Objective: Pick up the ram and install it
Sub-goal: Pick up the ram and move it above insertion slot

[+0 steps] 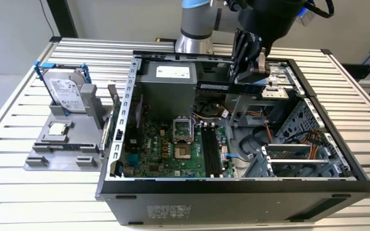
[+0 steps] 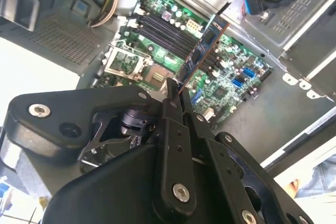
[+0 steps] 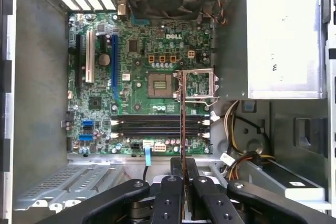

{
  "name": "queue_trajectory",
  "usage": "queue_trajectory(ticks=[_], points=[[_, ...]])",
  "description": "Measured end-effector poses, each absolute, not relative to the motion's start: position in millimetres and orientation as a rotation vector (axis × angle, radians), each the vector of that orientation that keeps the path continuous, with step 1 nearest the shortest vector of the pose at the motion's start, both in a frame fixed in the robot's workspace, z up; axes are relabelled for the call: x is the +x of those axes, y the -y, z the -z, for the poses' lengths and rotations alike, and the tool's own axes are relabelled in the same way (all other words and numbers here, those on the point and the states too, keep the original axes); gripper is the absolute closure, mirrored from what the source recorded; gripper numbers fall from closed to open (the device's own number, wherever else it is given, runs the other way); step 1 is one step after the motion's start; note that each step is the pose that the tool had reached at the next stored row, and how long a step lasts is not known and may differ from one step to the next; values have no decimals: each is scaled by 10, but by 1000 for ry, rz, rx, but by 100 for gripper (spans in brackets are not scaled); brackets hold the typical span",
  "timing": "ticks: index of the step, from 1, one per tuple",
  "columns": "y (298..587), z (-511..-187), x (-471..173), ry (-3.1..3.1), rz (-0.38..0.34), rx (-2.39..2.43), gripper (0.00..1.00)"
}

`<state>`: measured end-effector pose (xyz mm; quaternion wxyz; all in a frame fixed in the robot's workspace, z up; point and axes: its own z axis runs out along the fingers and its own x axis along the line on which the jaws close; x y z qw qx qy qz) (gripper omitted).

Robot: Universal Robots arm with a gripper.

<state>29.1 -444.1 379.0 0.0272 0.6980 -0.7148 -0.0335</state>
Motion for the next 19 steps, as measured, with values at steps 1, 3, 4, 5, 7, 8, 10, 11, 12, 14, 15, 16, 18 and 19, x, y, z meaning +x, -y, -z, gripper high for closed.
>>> queue_trajectory(ticks=[1,3,4,5,7,8,10,11,12,14,15,16,18,19], points=[[4443,-3789,294,2207,104,2156,100],[4445,-3789,294,2208,104,2156,100],[4446,-3789,294,2208,104,2156,100],[4446,-3789,295,2208,104,2156,100],[4446,-3789,295,2208,104,2156,100],[4446,-3790,295,2208,104,2156,100],[4446,-3790,295,2207,104,2156,100],[4446,-3789,295,2208,104,2156,100],[4446,-3789,295,2208,104,2156,100],[4446,-3789,295,2208,103,2156,100],[4446,-3789,295,2208,103,2156,100],[4446,-3789,295,2208,103,2156,100],[4446,-3790,295,2229,104,2135,100],[4446,-3790,294,2247,105,2117,100]])
